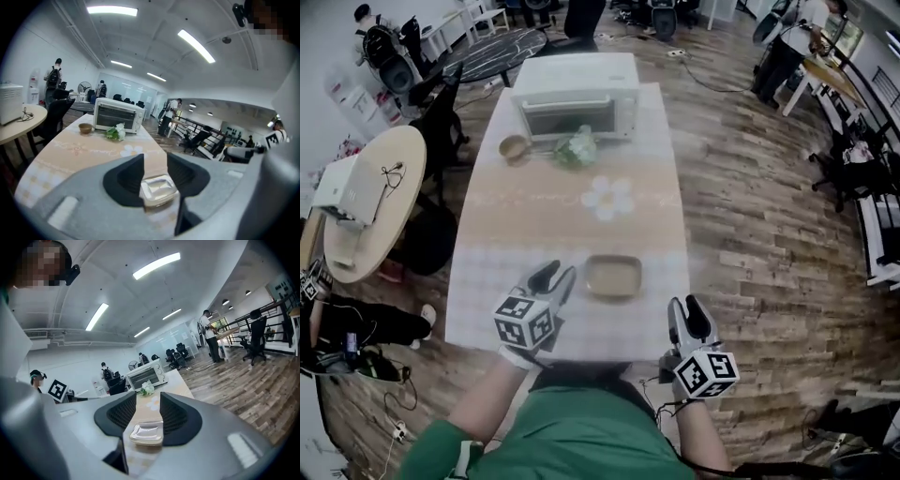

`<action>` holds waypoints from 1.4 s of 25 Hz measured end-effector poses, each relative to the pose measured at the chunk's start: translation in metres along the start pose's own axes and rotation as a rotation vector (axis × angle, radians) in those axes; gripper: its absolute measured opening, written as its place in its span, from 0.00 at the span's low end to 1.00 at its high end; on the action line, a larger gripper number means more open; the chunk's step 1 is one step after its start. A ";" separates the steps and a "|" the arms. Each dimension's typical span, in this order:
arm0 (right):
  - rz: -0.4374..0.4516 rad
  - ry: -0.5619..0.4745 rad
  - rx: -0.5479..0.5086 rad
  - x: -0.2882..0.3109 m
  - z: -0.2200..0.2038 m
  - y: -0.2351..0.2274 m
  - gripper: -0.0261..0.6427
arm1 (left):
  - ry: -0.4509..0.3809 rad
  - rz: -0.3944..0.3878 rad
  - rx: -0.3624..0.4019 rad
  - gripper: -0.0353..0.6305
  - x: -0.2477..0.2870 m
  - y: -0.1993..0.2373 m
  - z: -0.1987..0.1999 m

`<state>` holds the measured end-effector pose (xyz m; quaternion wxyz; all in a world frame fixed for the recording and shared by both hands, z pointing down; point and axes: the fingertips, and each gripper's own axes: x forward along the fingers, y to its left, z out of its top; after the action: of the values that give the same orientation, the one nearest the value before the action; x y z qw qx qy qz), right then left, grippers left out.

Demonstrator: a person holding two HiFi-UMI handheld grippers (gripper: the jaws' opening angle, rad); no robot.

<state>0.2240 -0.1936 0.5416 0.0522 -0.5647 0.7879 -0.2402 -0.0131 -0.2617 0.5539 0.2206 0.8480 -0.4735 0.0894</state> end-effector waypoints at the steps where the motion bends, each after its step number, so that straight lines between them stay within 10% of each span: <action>1: 0.004 0.026 0.017 0.004 -0.005 -0.001 0.28 | 0.029 0.019 -0.022 0.28 -0.003 0.007 -0.009; 20: -0.116 0.193 0.135 0.073 -0.079 -0.044 0.28 | 0.459 -0.054 -0.311 0.23 0.121 0.081 -0.156; 35: -0.154 0.194 0.164 0.075 -0.088 -0.051 0.28 | 0.536 -0.049 -0.392 0.13 0.133 0.091 -0.175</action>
<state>0.2103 -0.2472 0.6556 0.0029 -0.5915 0.7212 -0.3605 -0.0089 -0.3240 0.7835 0.4983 0.7469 -0.3864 0.2112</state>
